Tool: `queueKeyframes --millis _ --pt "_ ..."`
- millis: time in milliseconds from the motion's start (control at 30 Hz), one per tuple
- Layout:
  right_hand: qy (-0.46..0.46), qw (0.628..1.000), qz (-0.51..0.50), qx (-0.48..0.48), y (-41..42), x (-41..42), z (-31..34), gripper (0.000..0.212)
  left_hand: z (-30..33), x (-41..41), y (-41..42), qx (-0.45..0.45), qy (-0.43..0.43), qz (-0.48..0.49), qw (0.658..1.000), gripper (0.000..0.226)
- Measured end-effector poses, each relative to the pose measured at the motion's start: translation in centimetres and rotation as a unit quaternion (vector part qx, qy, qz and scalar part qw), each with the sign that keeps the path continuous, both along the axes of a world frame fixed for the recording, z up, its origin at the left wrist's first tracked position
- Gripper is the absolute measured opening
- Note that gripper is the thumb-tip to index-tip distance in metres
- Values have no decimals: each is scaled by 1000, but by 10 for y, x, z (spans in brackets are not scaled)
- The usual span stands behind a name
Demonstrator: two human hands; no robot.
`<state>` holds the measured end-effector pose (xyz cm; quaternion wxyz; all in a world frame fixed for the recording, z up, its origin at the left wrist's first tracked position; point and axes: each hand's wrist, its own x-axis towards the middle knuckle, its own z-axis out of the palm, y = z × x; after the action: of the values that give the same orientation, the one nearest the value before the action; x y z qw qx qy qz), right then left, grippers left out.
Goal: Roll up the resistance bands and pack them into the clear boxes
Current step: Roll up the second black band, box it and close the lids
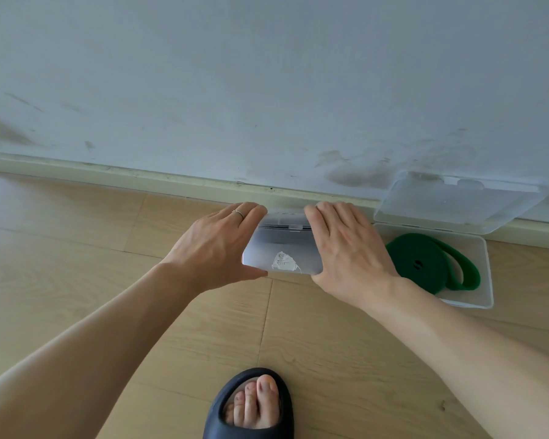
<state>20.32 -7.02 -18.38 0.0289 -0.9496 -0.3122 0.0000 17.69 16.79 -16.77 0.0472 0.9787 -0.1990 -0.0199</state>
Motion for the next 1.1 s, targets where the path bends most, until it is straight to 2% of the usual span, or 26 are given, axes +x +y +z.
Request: queueKeyframes --millis 200,333,433,500,567,700,1100 --pt "5 1000 1 -26 2 -3 -1 86 1 -3 -2 -5 -26 -7 1000 78" --pt "4 1000 -3 -23 3 -5 0 88 1 -5 -1 -6 -12 -1 1000 82" --pt "14 1000 -2 -26 2 -4 0 88 -1 -3 -1 -43 22 -8 999 88" --pt "16 1000 3 -26 1 -3 0 87 -1 -2 -3 -91 51 11 994 84" --pt "12 1000 5 -20 0 -4 -1 85 -1 -2 -5 -132 65 44 988 71" --pt "1 1000 0 -8 1 -5 -4 84 -2 -6 -14 -244 85 146 955 48" --pt "-17 1000 -2 7 4 -5 -6 77 3 1 -28 -299 96 241 918 34"
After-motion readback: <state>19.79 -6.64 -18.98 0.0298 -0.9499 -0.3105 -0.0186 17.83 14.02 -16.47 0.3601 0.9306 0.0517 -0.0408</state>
